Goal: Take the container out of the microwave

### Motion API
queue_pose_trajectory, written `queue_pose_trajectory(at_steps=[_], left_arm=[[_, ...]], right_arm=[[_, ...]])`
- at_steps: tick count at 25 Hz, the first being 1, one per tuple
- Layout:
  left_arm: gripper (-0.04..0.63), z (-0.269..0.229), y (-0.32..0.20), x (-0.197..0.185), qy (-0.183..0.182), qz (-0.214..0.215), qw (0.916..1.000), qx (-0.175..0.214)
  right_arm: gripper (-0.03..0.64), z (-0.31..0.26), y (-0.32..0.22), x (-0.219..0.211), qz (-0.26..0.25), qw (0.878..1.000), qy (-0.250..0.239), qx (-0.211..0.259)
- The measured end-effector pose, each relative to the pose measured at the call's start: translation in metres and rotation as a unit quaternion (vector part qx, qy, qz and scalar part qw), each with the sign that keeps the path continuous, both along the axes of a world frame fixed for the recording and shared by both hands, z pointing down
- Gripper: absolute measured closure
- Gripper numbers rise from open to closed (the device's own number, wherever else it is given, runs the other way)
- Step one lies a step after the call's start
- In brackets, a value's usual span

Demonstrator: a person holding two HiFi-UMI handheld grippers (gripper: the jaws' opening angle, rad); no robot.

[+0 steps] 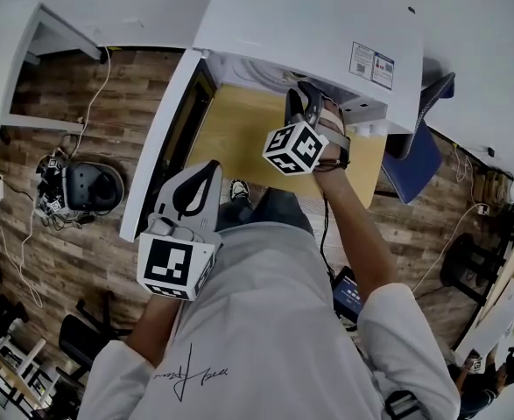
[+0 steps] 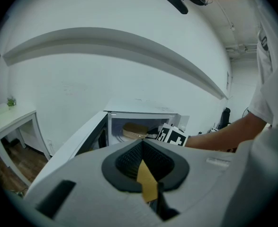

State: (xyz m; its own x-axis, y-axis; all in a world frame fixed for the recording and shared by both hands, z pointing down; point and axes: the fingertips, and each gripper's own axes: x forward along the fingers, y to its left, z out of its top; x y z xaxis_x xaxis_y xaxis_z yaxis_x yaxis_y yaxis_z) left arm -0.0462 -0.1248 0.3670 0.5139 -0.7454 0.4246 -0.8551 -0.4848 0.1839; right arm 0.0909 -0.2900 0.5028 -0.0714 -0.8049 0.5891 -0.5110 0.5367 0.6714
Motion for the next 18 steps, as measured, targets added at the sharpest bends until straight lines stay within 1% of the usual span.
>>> queue_pose_trajectory(at_steps=[6,10,14,18], left_arm=[[0.601,0.001,0.0,-0.003,-0.008,-0.004,1.0,0.0],[0.601,0.002,0.001,-0.003,-0.013,-0.005,0.9999,-0.003],[0.601,0.002,0.001,-0.004,-0.01,-0.009,0.9999,-0.005],[0.601,0.004,-0.001,-0.002,-0.01,-0.009,0.9999,-0.008]], right_arm=[[0.508,0.01,-0.014,0.001,0.007,1.0,0.014,0.001],[0.508,0.018,-0.021,-0.001,0.003,1.0,0.031,0.003],[0.508,0.023,-0.027,-0.001,0.001,0.999,0.045,0.006],[0.491,0.027,-0.034,-0.001,0.0,0.999,0.05,0.009]])
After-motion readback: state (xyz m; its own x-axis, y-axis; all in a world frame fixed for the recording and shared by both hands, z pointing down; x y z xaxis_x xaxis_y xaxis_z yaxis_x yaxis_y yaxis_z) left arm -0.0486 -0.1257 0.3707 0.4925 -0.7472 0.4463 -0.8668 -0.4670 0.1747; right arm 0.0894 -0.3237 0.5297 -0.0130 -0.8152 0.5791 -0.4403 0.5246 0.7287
